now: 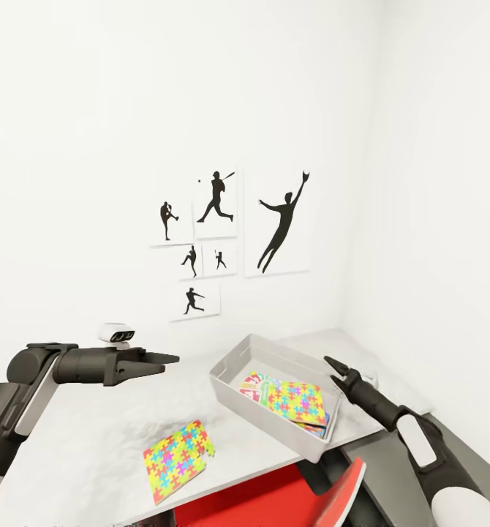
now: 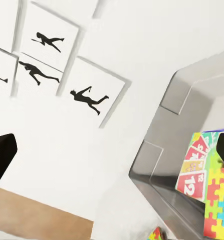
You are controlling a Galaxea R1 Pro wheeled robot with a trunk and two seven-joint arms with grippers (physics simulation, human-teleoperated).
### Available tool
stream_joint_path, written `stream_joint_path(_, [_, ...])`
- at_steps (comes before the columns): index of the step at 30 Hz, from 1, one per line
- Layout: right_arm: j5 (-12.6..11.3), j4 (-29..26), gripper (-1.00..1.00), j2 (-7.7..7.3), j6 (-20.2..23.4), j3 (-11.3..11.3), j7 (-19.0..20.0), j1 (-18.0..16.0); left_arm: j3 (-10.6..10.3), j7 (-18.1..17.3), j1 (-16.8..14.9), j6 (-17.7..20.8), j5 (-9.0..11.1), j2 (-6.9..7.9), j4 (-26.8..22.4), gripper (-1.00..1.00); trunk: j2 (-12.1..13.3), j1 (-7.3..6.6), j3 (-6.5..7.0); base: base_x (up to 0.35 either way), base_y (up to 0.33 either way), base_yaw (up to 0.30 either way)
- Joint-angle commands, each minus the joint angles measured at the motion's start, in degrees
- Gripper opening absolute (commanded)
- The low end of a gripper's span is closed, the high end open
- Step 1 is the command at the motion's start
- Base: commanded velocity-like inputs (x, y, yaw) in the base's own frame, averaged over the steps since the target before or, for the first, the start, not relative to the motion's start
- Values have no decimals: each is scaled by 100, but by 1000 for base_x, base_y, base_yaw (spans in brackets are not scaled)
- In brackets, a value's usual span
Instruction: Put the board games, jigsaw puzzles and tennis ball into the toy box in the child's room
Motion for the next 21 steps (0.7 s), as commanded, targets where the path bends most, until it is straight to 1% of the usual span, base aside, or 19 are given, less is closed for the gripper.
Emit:
stream_joint_path(1, [-59,13,100,-177,-37,-11,81,35,-12,-15,-3,60,13,2,2,100,-5,1,-3,-89,0,0])
stream_joint_path(2, [-61,19,100,-217,-50,-11,96,42,-12,-16,-3,60,13,8,2,100,-5,1,-3,-57,0,0])
stream_joint_path(5, [-62,27,100,-265,-74,-11,115,49,-10,-18,-3,60,13,13,2,100,-5,1,-3,-31,0,0])
stream_joint_path(21, [-59,28,100,-279,-127,-11,134,53,-9,-19,-3,60,13,15,2,100,-5,1,-3,-2,0,0])
